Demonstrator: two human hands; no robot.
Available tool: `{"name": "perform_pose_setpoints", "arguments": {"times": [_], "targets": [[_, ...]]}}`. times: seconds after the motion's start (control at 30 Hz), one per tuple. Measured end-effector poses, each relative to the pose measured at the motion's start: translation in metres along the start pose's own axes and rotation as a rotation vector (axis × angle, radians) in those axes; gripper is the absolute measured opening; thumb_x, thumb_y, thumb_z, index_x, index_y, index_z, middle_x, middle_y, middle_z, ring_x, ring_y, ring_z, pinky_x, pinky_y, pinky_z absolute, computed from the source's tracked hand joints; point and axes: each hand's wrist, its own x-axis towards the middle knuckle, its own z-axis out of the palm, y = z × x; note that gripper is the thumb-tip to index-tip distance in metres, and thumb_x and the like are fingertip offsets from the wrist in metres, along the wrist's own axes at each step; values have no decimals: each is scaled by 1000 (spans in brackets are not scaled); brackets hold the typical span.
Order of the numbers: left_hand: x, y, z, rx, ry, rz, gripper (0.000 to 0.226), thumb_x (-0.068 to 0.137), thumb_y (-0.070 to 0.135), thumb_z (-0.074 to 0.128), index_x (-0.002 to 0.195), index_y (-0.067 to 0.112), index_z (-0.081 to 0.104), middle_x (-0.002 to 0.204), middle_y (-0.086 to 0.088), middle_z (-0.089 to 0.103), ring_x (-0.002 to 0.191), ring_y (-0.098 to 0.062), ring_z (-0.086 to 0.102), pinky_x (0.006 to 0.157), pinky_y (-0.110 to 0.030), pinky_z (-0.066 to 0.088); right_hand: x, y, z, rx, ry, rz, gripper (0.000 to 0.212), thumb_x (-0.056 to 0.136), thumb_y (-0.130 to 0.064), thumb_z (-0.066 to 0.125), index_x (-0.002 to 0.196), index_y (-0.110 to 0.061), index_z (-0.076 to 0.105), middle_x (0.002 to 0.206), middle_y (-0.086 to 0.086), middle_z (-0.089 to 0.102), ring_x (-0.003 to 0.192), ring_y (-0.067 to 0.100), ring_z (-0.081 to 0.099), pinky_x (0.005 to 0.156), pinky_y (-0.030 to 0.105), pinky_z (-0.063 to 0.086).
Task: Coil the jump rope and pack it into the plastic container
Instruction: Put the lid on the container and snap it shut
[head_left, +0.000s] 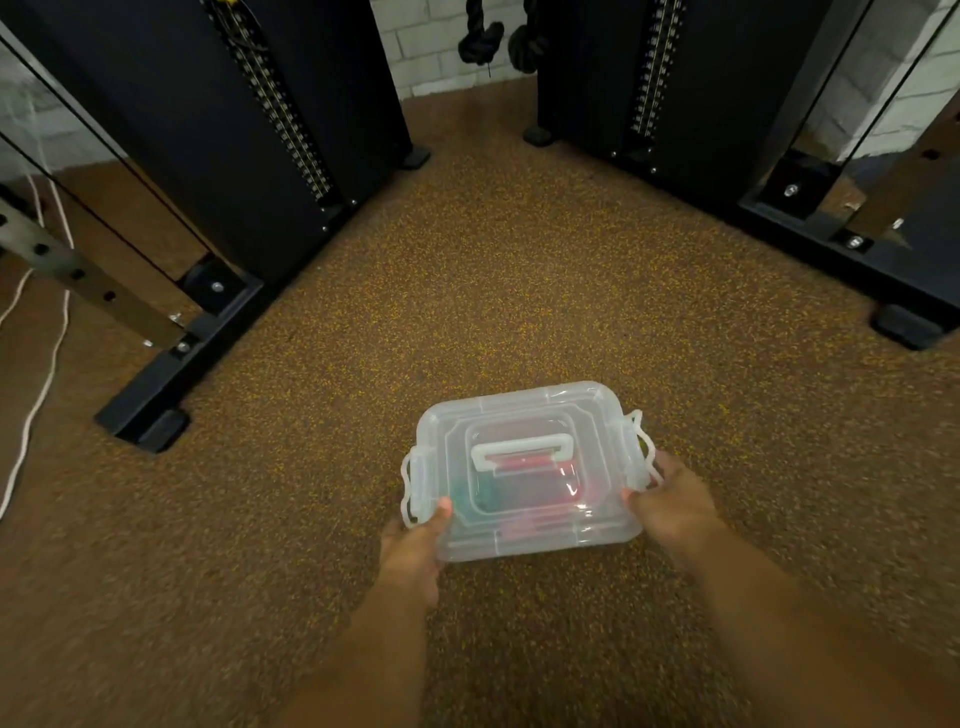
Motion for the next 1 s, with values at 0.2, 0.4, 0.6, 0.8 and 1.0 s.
{"name": "perform_pose_setpoints", "arguments": {"times": [0.2,0.4,0.6,0.8,1.0], "targets": [[-7,2,2,19,21,98,58,73,5,80,122,13,49,107,-11,65,101,-31,63,97,-50,49,-21,-10,3,-328,64,-125,55,89,-17,55,140,-14,37,124,16,57,114,34,55,95,38,46],[-8,-4,4,61,51,259,51,79,4,77,125,9,55,106,-9,66,93,-27,64,78,-37,53,-25,-15,2,-521,83,-172,48,93,-20,50,138,-9,40,122,20,59,112,35,57,91,37,49],[-11,-13,11,118,148,339,64,80,13,77,139,15,52,128,-11,62,111,-30,62,99,-44,49,-25,-17,-2,-540,53,-165,47,93,-21,51,137,-11,40,123,18,57,113,34,54,93,37,48],[-24,-9,18,181,260,354,60,84,18,74,140,14,51,139,-10,56,123,-31,56,106,-37,40,-27,-20,-2,-573,42,-170,47,93,-20,50,137,-9,39,123,19,57,112,34,55,90,37,49],[-15,-13,17,149,259,347,54,82,19,76,134,19,58,135,-7,60,119,-28,59,104,-34,42,-24,-20,0,-605,50,-171,45,94,-21,49,136,-9,39,122,19,57,111,34,56,89,36,49]]}}
